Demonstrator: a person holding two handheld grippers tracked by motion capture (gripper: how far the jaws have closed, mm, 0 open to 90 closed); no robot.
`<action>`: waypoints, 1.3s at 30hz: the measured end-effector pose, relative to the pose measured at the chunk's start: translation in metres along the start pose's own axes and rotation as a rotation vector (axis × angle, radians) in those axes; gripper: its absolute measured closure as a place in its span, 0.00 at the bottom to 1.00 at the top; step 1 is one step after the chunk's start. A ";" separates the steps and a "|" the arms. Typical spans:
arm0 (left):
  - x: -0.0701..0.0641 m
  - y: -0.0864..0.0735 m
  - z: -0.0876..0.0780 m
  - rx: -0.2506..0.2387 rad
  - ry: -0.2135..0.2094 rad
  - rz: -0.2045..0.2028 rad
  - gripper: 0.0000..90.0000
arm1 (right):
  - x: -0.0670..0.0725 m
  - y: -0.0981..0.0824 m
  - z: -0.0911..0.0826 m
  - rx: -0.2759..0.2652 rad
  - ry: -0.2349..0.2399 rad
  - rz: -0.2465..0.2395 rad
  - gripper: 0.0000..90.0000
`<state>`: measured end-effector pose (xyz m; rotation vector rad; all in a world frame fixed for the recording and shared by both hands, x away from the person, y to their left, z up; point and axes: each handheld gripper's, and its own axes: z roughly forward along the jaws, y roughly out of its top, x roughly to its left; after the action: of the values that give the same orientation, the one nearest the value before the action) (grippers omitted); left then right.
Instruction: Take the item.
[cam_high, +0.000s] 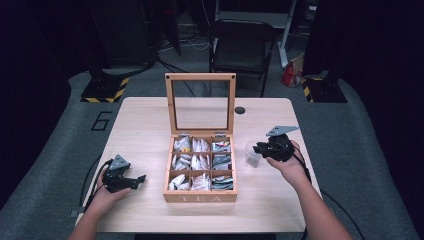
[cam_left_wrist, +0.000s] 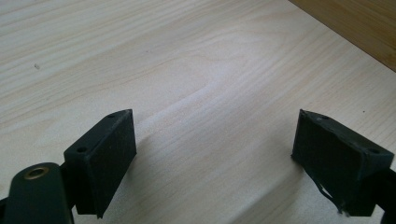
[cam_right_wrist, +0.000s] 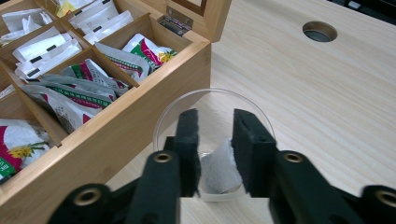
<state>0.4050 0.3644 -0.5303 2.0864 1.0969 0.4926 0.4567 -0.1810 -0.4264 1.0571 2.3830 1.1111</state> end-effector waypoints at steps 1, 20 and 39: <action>0.000 0.000 0.000 0.003 -0.002 0.000 0.14 | 0.000 0.000 0.000 0.000 -0.005 -0.005 0.74; 0.000 0.000 0.000 0.005 -0.003 0.000 0.14 | 0.008 -0.003 -0.022 -0.049 -0.062 0.034 0.36; 0.000 0.000 -0.001 0.008 -0.002 0.003 0.14 | 0.009 -0.024 -0.022 -0.038 -0.097 0.059 0.30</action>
<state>0.4048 0.3648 -0.5297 2.0950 1.0963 0.4879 0.4273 -0.1962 -0.4300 1.1483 2.2606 1.0937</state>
